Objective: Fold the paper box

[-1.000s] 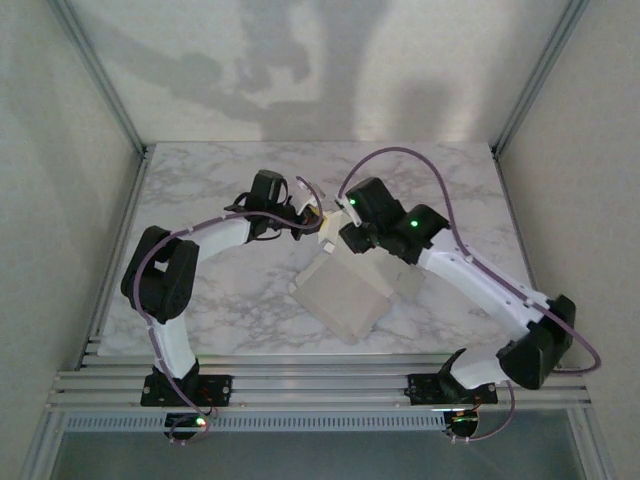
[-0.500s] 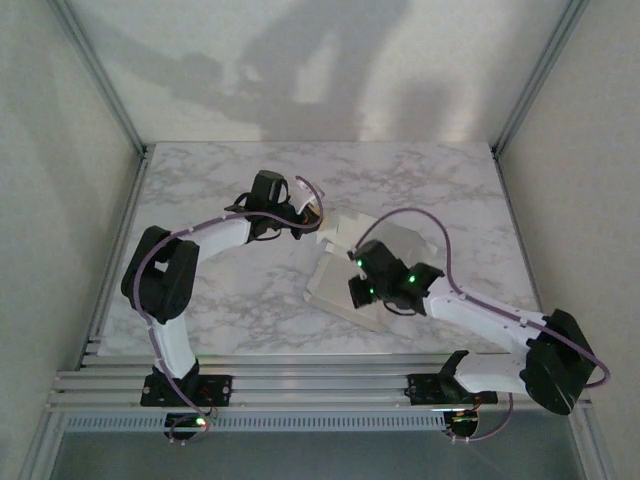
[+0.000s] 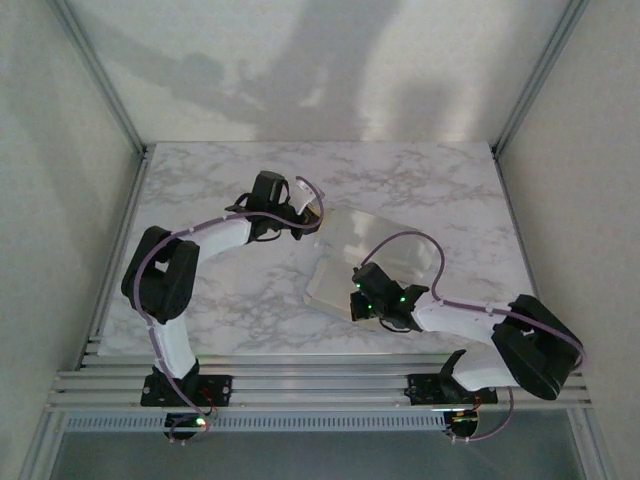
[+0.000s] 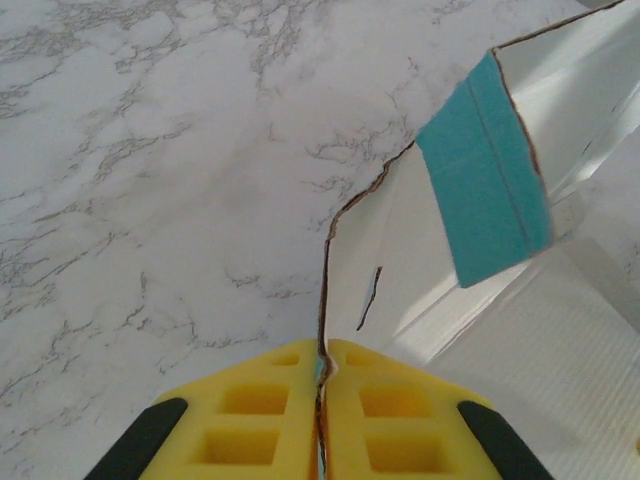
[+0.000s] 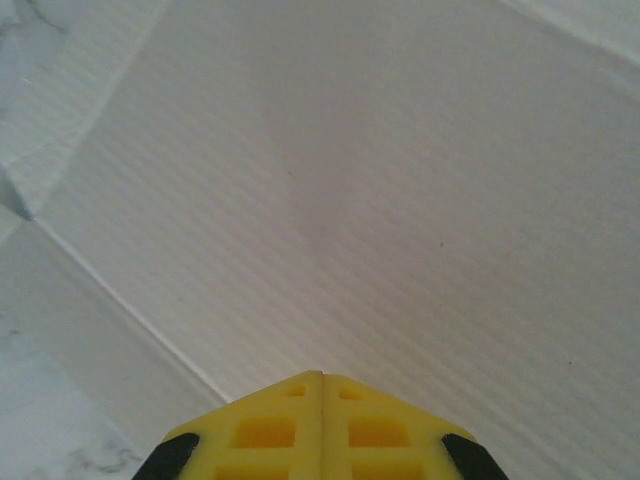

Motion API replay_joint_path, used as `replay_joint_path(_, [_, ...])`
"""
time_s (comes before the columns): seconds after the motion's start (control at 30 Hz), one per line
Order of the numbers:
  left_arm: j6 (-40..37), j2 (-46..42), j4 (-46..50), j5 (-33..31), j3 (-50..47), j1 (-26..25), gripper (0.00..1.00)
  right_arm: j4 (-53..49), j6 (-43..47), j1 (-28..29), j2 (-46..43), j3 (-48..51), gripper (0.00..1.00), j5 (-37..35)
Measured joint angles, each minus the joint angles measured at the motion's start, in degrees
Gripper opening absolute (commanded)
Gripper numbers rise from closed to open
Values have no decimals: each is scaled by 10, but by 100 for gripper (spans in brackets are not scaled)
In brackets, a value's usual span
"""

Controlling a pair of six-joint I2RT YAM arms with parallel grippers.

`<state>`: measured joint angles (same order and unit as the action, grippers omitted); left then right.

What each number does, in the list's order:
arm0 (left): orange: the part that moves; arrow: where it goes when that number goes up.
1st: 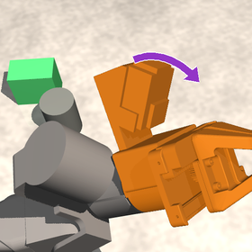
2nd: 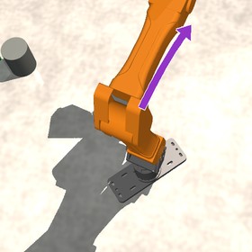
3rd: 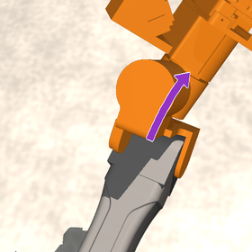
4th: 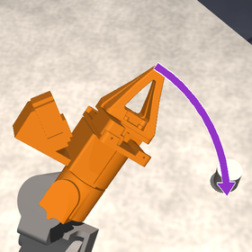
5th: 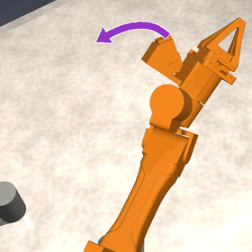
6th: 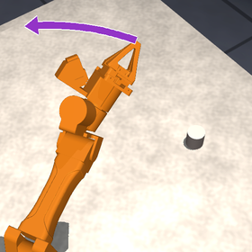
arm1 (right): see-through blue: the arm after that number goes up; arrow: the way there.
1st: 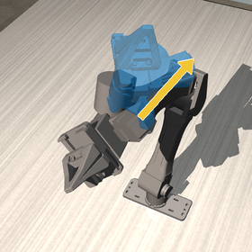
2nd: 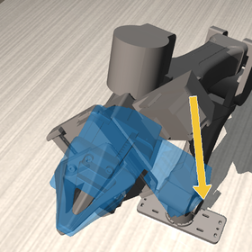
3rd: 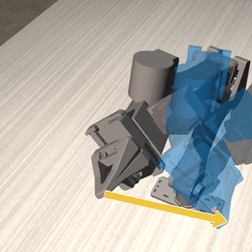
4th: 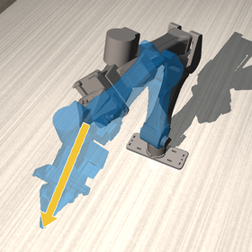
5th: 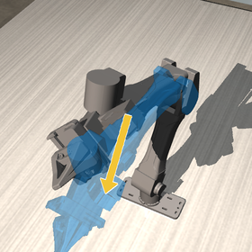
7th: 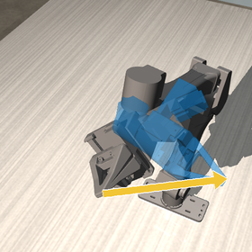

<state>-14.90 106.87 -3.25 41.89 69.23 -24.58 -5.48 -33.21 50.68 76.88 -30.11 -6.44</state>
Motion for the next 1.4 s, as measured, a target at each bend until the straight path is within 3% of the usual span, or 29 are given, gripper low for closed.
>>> replay_joint_path(0.43, [28,0,-13,-45,-11,-19,9,66,-58,12,66,-16,0,-30])
replay_joint_path(1.4, [84,-22,-45,-75,-66,-31,9,70,-80,15,116,-63,0,-28])
